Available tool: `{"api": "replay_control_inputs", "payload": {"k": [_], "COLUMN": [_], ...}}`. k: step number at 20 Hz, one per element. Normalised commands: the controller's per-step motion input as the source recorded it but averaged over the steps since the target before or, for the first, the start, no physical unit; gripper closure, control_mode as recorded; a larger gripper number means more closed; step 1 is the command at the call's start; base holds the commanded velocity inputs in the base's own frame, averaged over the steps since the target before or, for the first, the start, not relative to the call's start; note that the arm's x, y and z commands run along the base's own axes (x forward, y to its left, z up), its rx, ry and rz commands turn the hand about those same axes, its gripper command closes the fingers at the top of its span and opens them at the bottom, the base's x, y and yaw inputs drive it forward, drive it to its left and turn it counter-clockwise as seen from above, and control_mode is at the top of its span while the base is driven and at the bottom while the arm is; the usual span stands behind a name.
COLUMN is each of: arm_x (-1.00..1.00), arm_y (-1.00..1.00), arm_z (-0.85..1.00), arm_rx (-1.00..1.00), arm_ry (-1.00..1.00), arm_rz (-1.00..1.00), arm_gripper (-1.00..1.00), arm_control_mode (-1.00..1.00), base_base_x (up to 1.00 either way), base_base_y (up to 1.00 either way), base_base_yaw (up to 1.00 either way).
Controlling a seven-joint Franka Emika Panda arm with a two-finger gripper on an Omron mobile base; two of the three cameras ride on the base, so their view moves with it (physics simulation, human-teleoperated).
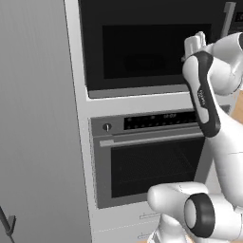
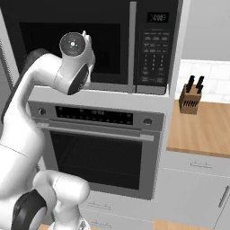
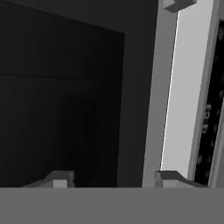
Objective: Open the microwave, place the bowl with waffle inside the microwave, then close the microwave door and turn it on.
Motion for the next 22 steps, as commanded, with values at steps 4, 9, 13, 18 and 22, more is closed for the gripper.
{"api": "replay_control_inputs", "payload": {"k": [4,9,13,18,22], "arm_x": [-1.00,-1.00,-1.00,-1.00,-0.85], "arm_y": [-0.33,-0.14,-0.24,-0.08,0.00], "arm_z": [0.00,0.00,0.01,0.18,0.30], "arm_rx": [-0.37,-0.50,-0.57,-0.56,-0.60], "arm_ry": [-0.23,-0.33,-0.14,-0.19,-0.07], "arm_rz": [0.08,0.20,0.19,0.21,0.11], "arm_gripper": [1.00,1.00,1.00,1.00,1.00], "arm_control_mode": [-1.00,-1.00,-1.00,-1.00,-1.00], "base_base_x": [0.00,0.00,0.00,0.00,0.00], "base_base_y": [0.00,0.00,0.00,0.00,0.00], "base_base_yaw": [0.00,0.00,0.00,0.00,0.00]}}
